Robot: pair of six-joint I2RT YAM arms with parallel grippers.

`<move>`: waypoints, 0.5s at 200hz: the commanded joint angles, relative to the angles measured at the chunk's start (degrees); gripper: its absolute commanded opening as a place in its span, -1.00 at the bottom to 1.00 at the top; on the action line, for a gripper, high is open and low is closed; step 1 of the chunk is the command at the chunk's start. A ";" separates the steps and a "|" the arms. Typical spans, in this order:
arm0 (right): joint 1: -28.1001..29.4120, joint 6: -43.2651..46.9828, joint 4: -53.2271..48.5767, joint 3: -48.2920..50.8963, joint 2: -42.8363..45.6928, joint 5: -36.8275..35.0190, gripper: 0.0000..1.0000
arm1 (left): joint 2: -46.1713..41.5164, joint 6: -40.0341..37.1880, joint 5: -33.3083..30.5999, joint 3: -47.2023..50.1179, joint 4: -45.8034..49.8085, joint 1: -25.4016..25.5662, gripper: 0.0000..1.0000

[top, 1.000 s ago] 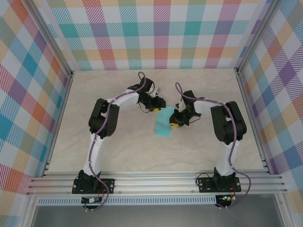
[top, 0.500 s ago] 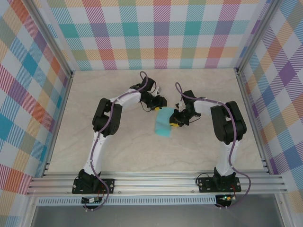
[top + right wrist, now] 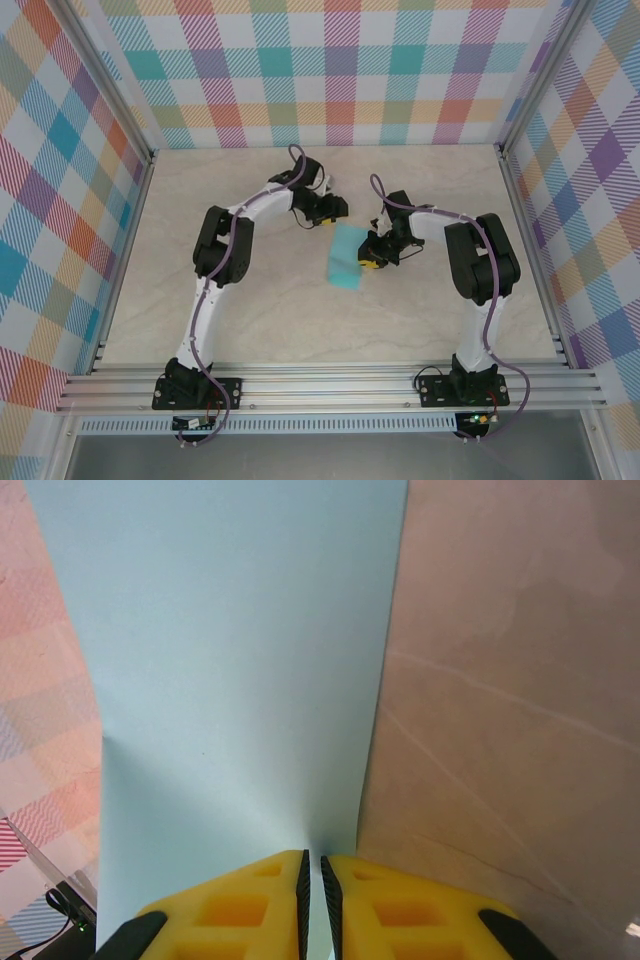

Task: Fold a paper plane with a square sheet of paper (fold left side to right side)
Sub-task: First fold the square sheet of paper in half at the center of the table.

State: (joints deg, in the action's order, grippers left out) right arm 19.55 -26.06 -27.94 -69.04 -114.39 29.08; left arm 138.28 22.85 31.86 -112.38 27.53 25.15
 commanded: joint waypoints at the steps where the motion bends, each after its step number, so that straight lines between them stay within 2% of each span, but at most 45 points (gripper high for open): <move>1: 0.84 1.02 -2.32 2.33 -5.60 -7.37 -0.69 | -3.82 -1.73 -0.49 -0.77 2.92 -1.24 0.02; 26: 0.84 1.03 -2.33 2.24 -5.49 -7.44 -0.69 | -10.27 -1.05 1.99 5.73 0.07 -1.17 0.02; 55: 0.83 0.90 -2.26 2.23 -5.54 -7.47 -0.69 | -17.64 2.55 5.99 17.74 -7.33 -0.25 -0.02; 82: 0.79 0.86 -2.37 2.33 -5.49 -7.87 -0.69 | -20.15 5.56 8.17 24.63 -11.09 2.08 -0.04; 100: 0.82 0.75 -2.35 2.41 -5.47 -7.83 -0.69 | -19.71 5.66 7.49 26.25 -13.51 3.85 -0.06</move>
State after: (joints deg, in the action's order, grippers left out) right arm 19.55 -26.09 -28.05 -69.12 -114.45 29.08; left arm 118.63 26.57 37.28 -89.03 18.55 26.24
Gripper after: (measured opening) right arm 0.153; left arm 0.476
